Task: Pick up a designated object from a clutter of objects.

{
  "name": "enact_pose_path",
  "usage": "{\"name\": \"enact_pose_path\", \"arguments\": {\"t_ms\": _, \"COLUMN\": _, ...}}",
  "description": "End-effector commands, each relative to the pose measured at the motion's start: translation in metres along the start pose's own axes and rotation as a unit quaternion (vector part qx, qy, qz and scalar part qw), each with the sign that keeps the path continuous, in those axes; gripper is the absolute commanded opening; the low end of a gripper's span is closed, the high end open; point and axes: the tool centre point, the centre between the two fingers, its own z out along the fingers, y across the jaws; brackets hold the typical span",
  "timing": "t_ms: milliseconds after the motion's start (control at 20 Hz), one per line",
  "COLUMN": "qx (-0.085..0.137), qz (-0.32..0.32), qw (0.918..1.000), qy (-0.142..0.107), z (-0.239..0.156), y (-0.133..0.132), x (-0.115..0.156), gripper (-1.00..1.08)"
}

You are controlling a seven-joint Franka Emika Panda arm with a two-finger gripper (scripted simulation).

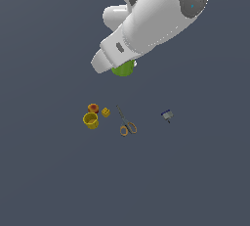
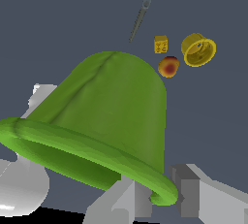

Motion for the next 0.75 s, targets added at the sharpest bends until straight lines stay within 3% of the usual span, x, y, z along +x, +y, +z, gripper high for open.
{"name": "enact_pose_path", "arguments": {"t_ms": 0, "qx": 0.0, "qz": 0.0, "qw": 1.0, "qy": 0.0, "z": -0.011, "y": 0.001, "x": -0.027, "gripper": -1.0}}
{"name": "enact_pose_path", "arguments": {"t_ms": 350, "qx": 0.0, "qz": 0.0, "qw": 1.0, "qy": 0.0, "z": -0.033, "y": 0.004, "x": -0.078, "gripper": -1.0}}
{"name": "enact_pose_path", "arguments": {"t_ms": 700, "qx": -0.002, "qz": -0.001, "qw": 1.0, "qy": 0.0, "z": -0.04, "y": 0.006, "x": -0.091, "gripper": -1.0}}
